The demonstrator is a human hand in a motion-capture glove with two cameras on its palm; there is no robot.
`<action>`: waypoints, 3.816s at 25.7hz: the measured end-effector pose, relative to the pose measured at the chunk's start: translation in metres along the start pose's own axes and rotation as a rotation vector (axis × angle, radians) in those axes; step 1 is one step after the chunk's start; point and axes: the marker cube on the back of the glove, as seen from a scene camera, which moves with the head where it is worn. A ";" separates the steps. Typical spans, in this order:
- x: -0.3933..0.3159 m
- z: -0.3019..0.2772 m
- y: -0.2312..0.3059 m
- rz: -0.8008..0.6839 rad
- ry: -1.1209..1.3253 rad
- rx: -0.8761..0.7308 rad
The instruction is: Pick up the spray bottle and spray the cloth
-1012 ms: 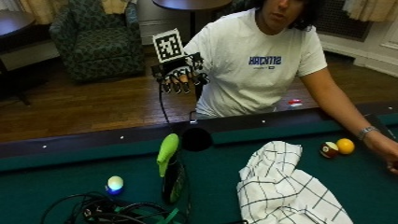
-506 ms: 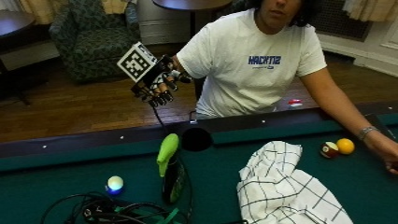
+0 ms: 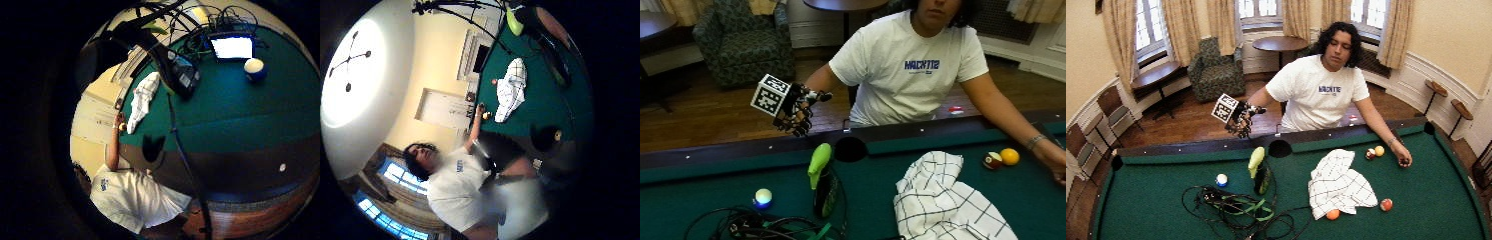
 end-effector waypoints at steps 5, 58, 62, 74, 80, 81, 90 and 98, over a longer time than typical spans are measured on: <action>0.014 0.003 0.003 0.031 -0.010 0.012; 0.071 0.021 -0.063 0.160 -0.232 0.298; 0.066 0.026 -0.065 0.166 -0.232 0.269; 0.061 0.029 -0.066 0.257 -0.309 0.223; 0.059 0.024 -0.060 0.230 -0.316 0.204; 0.059 0.024 -0.060 0.231 -0.309 0.197; 0.054 0.025 -0.061 0.223 -0.244 0.141; 0.058 0.031 -0.071 0.235 -0.250 0.132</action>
